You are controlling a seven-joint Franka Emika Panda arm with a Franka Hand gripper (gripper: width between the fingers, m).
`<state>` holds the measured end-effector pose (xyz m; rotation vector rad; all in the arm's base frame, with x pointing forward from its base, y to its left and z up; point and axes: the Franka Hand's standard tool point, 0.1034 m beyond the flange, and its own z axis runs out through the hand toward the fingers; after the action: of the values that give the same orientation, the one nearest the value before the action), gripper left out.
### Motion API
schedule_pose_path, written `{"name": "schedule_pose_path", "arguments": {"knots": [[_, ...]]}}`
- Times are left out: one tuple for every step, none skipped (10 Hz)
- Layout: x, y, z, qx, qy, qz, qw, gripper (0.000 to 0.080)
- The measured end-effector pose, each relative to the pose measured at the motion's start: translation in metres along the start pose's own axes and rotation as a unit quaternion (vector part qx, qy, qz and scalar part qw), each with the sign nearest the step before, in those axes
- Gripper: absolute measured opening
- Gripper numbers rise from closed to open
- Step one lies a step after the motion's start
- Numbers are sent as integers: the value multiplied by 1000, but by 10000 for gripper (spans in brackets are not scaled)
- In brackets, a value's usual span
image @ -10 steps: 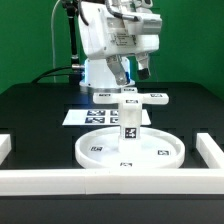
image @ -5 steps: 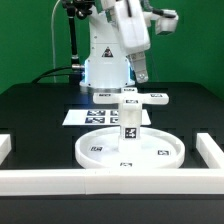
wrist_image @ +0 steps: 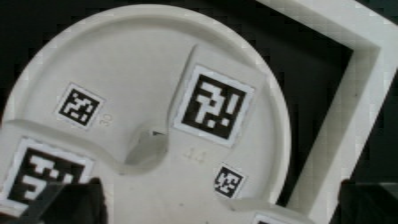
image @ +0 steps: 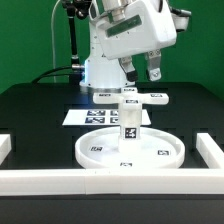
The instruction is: Assemble round table
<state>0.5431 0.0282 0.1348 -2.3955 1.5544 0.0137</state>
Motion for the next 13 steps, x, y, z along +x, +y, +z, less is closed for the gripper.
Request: {"name": "schedule_pose_path", "arguments": {"knots": [[0, 0, 0, 0, 0, -39, 999, 649], [0, 0, 0, -4, 2, -86, 996, 649], [0, 1, 1, -28, 16, -183, 983, 649], [-4, 0, 2, -49, 24, -273, 960, 649], [-7, 1, 2, -63, 18, -345, 936, 649], [-9, 0, 1, -76, 8, -406, 911, 649], [-12, -1, -1, -87, -6, -434, 897, 649], [-9, -2, -1, -85, -4, -471, 878, 649], [-9, -1, -1, -85, -7, -503, 860, 649], [-8, -1, -1, -85, -11, -535, 840, 649], [-7, 0, -1, -84, -14, -567, 820, 649], [-1, 2, 0, -83, -14, -649, 756, 649], [4, 6, 2, -84, -18, -697, 712, 649]]}}
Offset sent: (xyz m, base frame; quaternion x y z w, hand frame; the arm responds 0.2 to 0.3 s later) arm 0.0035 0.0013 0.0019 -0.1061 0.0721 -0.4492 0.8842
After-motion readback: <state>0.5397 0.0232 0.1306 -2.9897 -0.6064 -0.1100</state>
